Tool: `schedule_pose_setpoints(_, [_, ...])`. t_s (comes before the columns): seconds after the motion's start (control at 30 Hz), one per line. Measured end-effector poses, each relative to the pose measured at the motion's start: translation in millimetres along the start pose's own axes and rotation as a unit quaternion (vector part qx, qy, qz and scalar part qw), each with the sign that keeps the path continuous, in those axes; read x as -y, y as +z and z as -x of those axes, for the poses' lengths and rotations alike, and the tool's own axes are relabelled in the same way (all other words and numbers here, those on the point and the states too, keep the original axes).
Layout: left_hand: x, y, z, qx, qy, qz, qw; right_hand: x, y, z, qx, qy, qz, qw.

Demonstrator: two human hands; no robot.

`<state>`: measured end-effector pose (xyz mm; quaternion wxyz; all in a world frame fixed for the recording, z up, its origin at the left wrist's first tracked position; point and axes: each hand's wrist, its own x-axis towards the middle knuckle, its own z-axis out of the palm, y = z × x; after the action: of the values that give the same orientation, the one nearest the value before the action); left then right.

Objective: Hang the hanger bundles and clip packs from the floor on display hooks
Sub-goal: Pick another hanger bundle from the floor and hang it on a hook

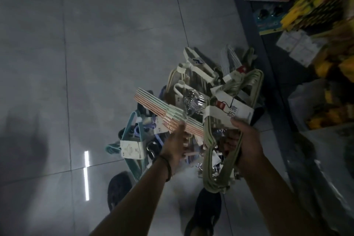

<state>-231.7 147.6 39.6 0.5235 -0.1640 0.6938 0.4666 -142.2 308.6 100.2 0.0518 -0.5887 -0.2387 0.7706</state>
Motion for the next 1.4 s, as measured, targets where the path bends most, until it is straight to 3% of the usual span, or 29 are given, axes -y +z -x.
schedule_pose_setpoints(0.07, [26, -18, -23, -0.192, 0.03, -0.111, 0.975, -9, -4, -6, 0.005, 0.008, -0.021, 1.0])
schedule_pose_setpoints(0.1, [30, -24, -29, -0.232, 0.057, -0.171, 0.956, -12, -5, -7, 0.017, 0.011, -0.029, 0.999])
schedule_pose_setpoints(0.2, [14, -33, -50, -0.183, 0.157, -0.252, 0.937, -21, -9, -11, 0.026, 0.025, -0.006, 0.999])
schedule_pose_setpoints(0.37, [-6, -35, -91, -0.096, 0.181, -0.338, 0.918, -34, -13, -27, 0.051, 0.036, 0.012, 0.998])
schedule_pose_setpoints(0.43, [-4, -35, -89, -0.106, 0.202, -0.308, 0.924, -40, -9, -36, 0.056, 0.021, 0.01, 0.998])
schedule_pose_setpoints(0.67, [46, -39, -70, -0.137, 0.21, -0.245, 0.937, -31, 47, -64, -0.038, -0.028, -0.072, 0.996])
schedule_pose_setpoints(0.83, [19, -67, -72, -0.15, 0.1, -0.282, 0.942, -21, 55, -61, 0.022, -0.036, -0.111, 0.993])
schedule_pose_setpoints(0.97, [-8, -64, -40, -0.148, 0.131, -0.256, 0.946, -22, 41, -37, 0.083, -0.035, -0.088, 0.992])
schedule_pose_setpoints(1.03, [-23, -56, -12, -0.092, 0.13, -0.11, 0.981, -21, 36, -14, 0.102, -0.038, -0.075, 0.991])
schedule_pose_setpoints(1.07, [-31, -50, 5, -0.019, 0.097, -0.011, 0.995, -21, 34, -1, 0.107, -0.039, -0.068, 0.991])
schedule_pose_setpoints(1.1, [-40, -43, 23, 0.068, 0.045, 0.067, 0.994, -20, 33, 14, 0.11, -0.044, -0.06, 0.991])
schedule_pose_setpoints(1.17, [-55, -24, 62, 0.174, -0.001, 0.09, 0.981, -17, 32, 46, 0.108, -0.055, -0.029, 0.992])
schedule_pose_setpoints(1.27, [-70, 10, 127, 0.145, 0.023, 0.111, 0.983, -4, 28, 98, 0.125, -0.048, 0.047, 0.99])
schedule_pose_setpoints(1.4, [-92, 21, 216, 0.086, 0.083, 0.113, 0.986, 38, 19, 177, 0.106, -0.161, 0.167, 0.967])
